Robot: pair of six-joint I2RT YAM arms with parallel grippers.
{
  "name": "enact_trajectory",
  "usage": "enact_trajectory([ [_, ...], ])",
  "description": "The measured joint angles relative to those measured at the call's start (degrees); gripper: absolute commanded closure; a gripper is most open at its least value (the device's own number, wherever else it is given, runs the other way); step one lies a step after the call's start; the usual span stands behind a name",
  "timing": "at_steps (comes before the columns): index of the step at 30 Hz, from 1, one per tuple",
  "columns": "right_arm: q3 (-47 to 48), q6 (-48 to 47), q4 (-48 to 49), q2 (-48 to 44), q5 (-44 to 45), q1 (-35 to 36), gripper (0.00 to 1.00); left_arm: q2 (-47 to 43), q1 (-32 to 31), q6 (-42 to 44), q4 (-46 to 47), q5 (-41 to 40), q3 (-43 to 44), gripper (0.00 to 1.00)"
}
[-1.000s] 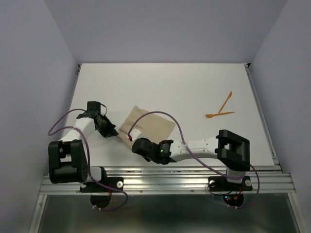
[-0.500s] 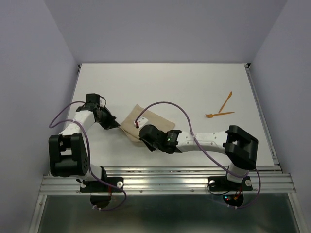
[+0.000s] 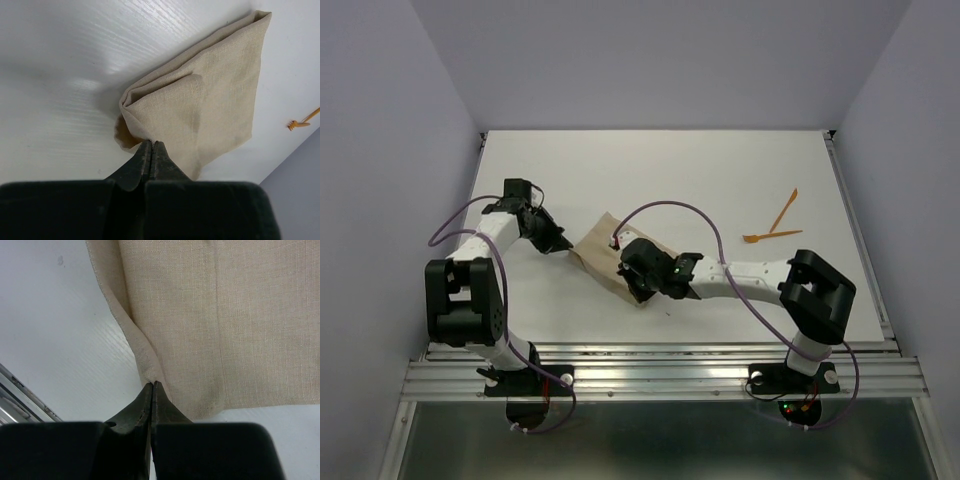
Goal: Fold the napkin into a case and place the utensils inside
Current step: Fold the lower triangle-folded napkin at the center of the board.
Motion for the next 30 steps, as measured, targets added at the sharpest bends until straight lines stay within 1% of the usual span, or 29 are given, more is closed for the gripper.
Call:
enact_trajectory([
  [6, -0.4, 0.7, 0.5, 0.0, -3.6, -1.7, 0.99, 2.8, -2.0, -0.4, -0.7, -0.2, 2.1, 1.0],
  [14, -1.0, 1.8, 0.9, 0.1, -7.2, -4.7, 0.99, 7.8, -4.6, -0.8, -2.9, -1.8, 7.6, 1.0],
  [19, -2.7, 2.5, 1.9, 0.5, -9.9, -6.8, 0.99, 9.1, -5.6, -1.2, -3.3, -2.8, 9.5, 1.0],
  [30, -3.9, 3.3, 4.0, 2.8, -13.2, -7.6, 0.99, 15.4, -8.2, -1.5, -3.7, -5.6, 14.0, 1.0],
])
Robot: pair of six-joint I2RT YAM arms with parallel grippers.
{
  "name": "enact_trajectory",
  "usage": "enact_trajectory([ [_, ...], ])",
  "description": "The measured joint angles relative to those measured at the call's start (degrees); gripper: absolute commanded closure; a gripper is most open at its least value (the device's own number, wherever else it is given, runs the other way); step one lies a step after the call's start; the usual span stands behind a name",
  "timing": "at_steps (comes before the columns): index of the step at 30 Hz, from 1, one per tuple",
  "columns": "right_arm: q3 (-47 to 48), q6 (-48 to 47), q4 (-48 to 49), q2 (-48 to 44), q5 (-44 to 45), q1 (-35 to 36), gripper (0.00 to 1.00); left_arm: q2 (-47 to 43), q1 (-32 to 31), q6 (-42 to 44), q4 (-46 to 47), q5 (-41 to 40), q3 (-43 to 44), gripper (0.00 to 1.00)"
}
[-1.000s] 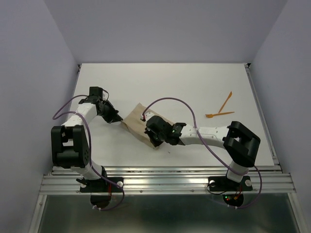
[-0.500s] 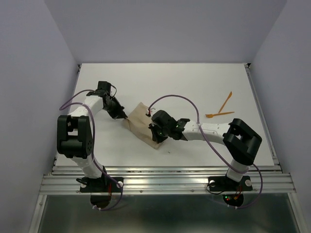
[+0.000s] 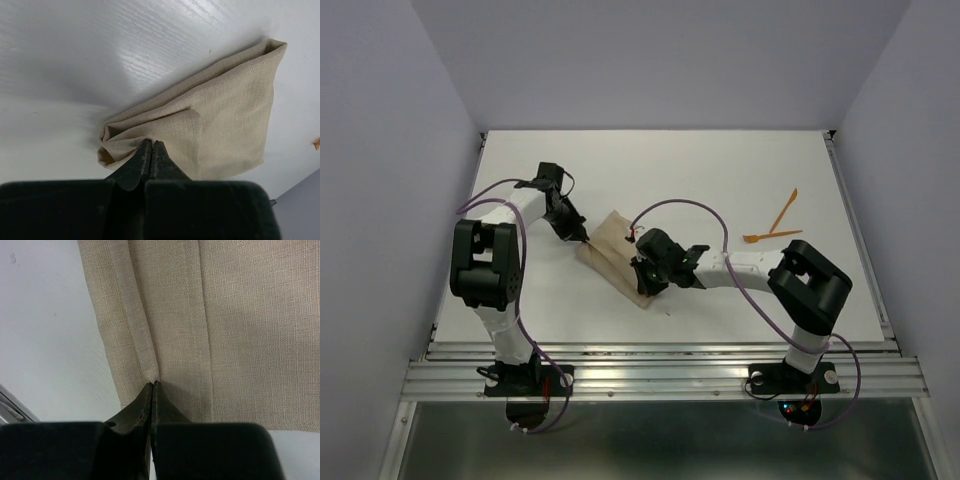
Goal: Fold the napkin into a case and place the utensils inside
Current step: Fold the lower triangle-folded napkin at the center of the board.
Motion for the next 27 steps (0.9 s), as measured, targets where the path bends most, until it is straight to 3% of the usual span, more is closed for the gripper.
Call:
enact_trajectory([
  [5, -0.6, 1.0, 0.8, 0.0, 0.6, -0.1, 0.93, 1.8, -1.3, 0.0, 0.0, -2.0, 1.2, 1.0],
  [8, -0.9, 1.8, 0.8, -0.3, 2.2, -0.1, 0.75, 2.3, -1.8, 0.0, 0.1, -3.3, 1.5, 1.0],
  [9, -1.0, 1.9, 0.8, -0.5, 2.8, -0.1, 0.64, 2.4, -2.0, 0.0, 0.1, -3.5, 1.5, 1.0],
  [11, -1.7, 2.4, 0.7, -1.5, 4.4, -0.1, 0.51, 3.2, -2.3, 0.0, 0.2, -3.8, 1.8, 1.0],
  [15, -2.3, 2.6, -0.9, -5.1, 6.8, -0.1, 0.46, 5.4, -2.7, -0.1, 0.6, -4.2, 2.0, 1.0],
  [17, -2.3, 2.7, -1.0, -7.0, 7.9, -0.1, 0.46, 5.7, -2.8, -0.3, 0.7, -4.2, 2.0, 1.0],
  [19, -1.9, 2.8, -1.3, -8.9, 9.4, 0.2, 0.53, 5.7, -2.8, -0.3, 0.8, -4.2, 2.1, 1.0],
  [20, -1.5, 2.7, -1.5, -9.2, 10.0, 0.4, 0.58, 5.7, -2.8, -0.3, 0.8, -4.2, 2.1, 1.0],
  [21, -0.9, 2.7, -1.7, -9.3, 10.4, 0.7, 0.7, 5.7, -2.8, -0.3, 0.8, -4.3, 2.1, 1.0],
  [24, 0.8, 2.3, -2.1, -9.1, 10.8, 1.8, 0.86, 5.7, -2.8, -0.4, 0.8, -4.3, 2.1, 1.0],
  [27, 2.1, 2.1, -2.1, -7.9, 10.4, 2.5, 0.9, 5.7, -2.8, -0.4, 0.8, -4.3, 2.1, 1.0],
])
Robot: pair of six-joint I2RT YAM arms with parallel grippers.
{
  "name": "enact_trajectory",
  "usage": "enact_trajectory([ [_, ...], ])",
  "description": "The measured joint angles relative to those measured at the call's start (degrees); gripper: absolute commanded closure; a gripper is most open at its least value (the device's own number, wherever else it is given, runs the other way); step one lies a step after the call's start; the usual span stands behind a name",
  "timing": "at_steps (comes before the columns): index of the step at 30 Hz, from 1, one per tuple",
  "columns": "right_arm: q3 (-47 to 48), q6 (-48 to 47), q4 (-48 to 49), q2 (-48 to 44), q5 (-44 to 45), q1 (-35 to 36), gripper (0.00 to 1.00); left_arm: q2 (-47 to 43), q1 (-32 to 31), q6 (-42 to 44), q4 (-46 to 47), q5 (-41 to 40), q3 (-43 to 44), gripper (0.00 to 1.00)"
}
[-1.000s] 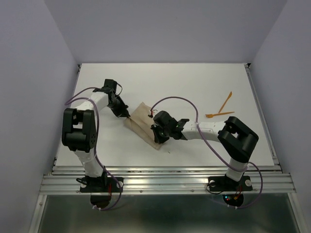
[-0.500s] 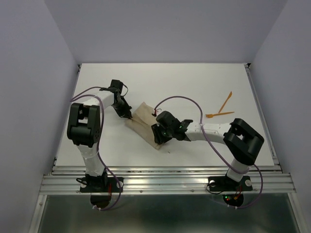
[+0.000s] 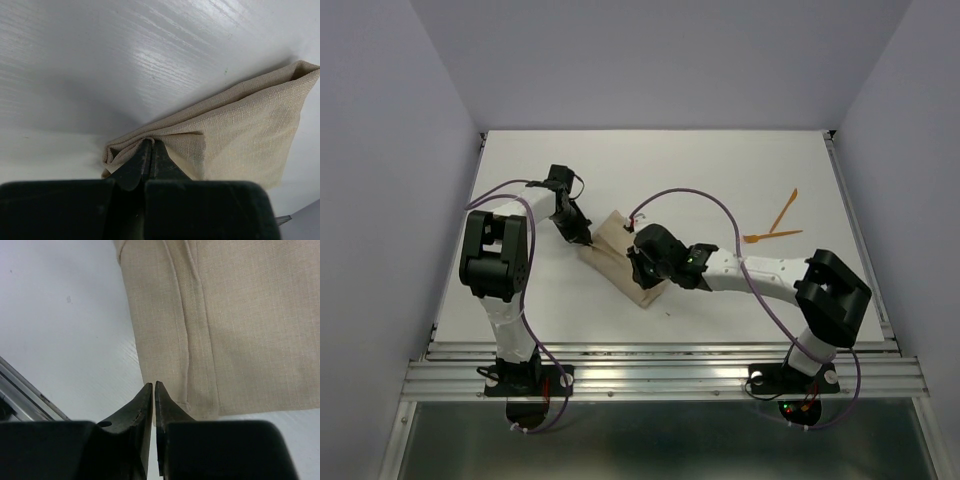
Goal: Fold the napkin into a case and place the utensils inside
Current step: Fold the lower triangle-folded napkin at the center of the board.
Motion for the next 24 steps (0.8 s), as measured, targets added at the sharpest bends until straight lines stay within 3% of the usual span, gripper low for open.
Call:
enact_trajectory([
  [7, 0.2, 0.2, -0.2, 5.9, 0.0, 0.2, 0.95, 0.0, -0.3, 0.0, -0.1, -0.4, 0.2, 0.99],
  [15, 0.1, 2.6, 0.2, 9.7, 2.4, 0.2, 0.96, 0.0, -1.8, 1.4, -0.1, -2.1, 1.4, 0.75],
  [24, -1.4, 5.9, 2.9, 9.5, 2.8, 0.2, 0.96, -2.1, -3.9, 4.4, 0.1, -4.4, 3.9, 0.68],
])
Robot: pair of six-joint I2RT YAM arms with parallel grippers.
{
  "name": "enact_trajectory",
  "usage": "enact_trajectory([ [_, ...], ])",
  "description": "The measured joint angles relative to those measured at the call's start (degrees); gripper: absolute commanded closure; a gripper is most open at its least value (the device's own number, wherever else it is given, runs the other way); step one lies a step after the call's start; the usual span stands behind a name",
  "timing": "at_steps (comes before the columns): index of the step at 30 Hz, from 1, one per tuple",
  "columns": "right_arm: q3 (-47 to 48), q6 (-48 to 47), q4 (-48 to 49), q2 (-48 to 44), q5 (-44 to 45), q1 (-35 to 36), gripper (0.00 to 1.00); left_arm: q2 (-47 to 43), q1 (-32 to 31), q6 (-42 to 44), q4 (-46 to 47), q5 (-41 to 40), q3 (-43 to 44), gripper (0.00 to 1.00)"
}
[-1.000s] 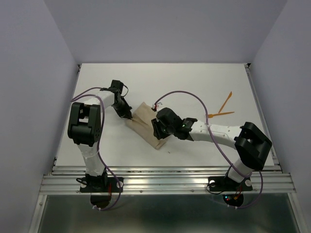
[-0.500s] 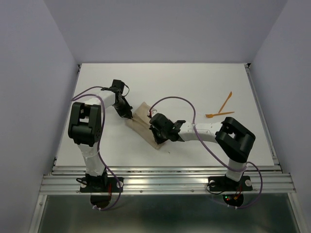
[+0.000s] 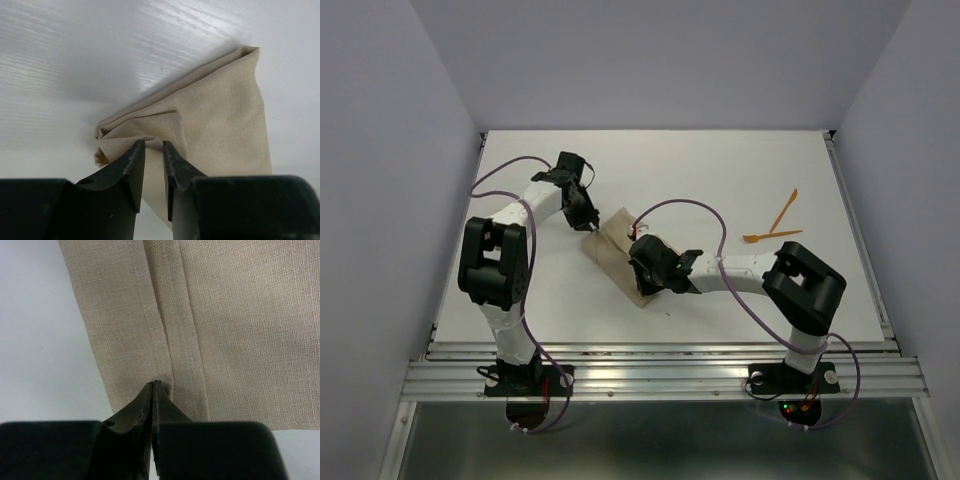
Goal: Fold the napkin into a case and place the utensils inside
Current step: Fold the lower triangle-folded napkin at the center of the board.
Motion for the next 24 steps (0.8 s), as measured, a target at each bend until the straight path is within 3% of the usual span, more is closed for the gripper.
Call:
enact_trajectory([
  [12, -0.3, 0.9, 0.8, -0.1, 0.0, 0.0, 0.97, -10.7, 0.0, 3.3, 1.0, -3.5, 1.2, 0.68],
  [24, -0.3, 0.9, 0.8, -0.1, 0.0, 0.0, 0.96, -16.2, -3.6, 5.3, 1.5, -8.3, -9.2, 0.69],
])
